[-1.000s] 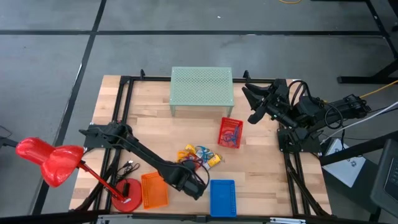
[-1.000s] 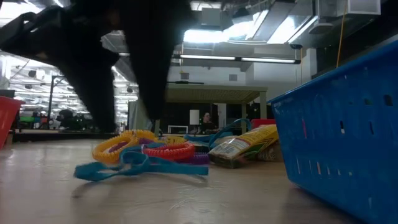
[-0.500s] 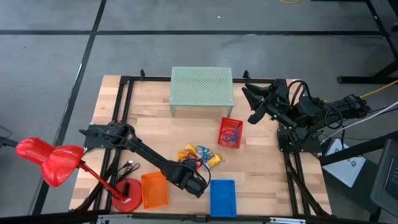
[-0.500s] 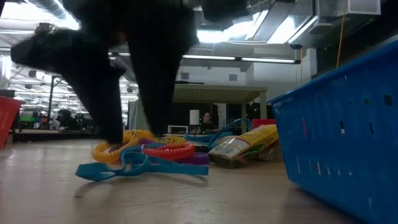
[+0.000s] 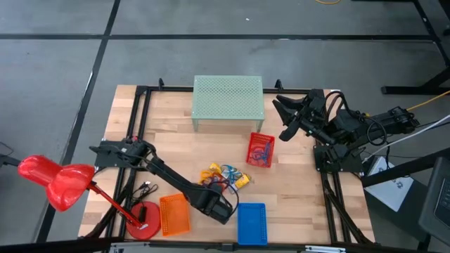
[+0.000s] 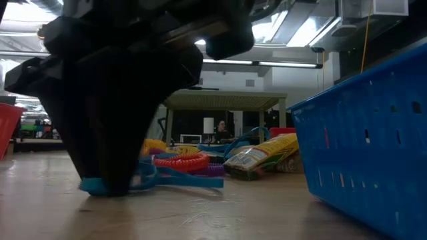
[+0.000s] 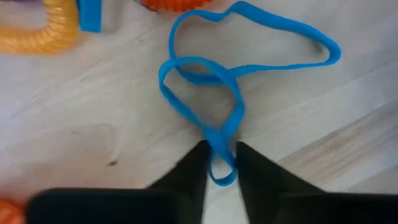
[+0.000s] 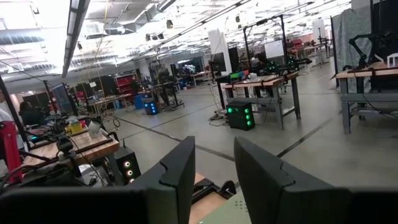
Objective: Pick & Place Office Desk Supplies
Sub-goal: Put the blue rubber band into the red basket
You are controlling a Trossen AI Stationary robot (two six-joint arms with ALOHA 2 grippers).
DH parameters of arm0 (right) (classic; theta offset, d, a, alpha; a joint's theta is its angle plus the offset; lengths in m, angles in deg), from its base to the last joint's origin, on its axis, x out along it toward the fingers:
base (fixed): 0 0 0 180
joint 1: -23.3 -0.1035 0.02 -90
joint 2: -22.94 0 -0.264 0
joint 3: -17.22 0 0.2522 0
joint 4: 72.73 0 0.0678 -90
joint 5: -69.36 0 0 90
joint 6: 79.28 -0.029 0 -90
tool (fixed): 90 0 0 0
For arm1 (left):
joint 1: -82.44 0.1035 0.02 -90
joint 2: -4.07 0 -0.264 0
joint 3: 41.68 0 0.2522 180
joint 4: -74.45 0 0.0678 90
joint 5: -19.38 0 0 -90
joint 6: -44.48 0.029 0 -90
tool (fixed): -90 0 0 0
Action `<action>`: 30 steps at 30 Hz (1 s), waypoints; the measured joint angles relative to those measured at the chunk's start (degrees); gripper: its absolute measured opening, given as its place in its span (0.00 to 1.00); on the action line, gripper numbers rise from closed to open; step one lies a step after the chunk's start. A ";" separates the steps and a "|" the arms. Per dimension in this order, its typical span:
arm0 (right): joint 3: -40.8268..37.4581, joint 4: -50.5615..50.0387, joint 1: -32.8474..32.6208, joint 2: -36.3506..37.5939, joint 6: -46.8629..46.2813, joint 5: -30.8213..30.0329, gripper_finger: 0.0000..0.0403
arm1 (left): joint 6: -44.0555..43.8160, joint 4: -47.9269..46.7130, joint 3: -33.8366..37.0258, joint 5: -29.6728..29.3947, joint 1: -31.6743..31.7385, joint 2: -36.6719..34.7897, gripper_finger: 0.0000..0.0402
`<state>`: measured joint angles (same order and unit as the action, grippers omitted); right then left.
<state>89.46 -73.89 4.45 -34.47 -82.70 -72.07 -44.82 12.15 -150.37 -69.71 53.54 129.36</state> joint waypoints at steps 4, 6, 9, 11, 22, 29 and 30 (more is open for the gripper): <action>0.00 0.13 0.00 0.00 1.10 -0.09 0.28 | 2.15 -0.04 0.12 1.61 0.52 -0.58 0.02; 0.00 0.22 0.00 0.00 1.10 -0.16 0.28 | 3.24 0.47 0.24 2.22 0.52 -1.26 0.02; 0.00 0.98 0.02 0.00 1.13 -0.17 0.28 | 4.78 2.92 0.33 1.71 0.55 -3.46 0.01; 0.00 1.27 0.02 0.02 1.14 -0.16 0.28 | 5.03 3.73 0.29 0.21 0.74 -6.24 0.01; 0.00 1.31 0.48 0.02 1.27 0.04 0.28 | 16.38 3.37 0.11 -10.74 6.70 -16.68 0.01; 0.00 1.31 2.29 0.02 1.07 3.66 0.28 | 35.98 13.70 0.11 -9.80 16.92 -16.31 0.01; 0.00 1.29 2.51 0.02 1.07 4.52 0.28 | 38.31 15.34 0.09 -9.50 18.45 -16.16 0.01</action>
<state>89.46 -72.60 6.95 -34.45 -81.63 -67.55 -6.51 27.49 -150.29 -79.21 71.99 113.20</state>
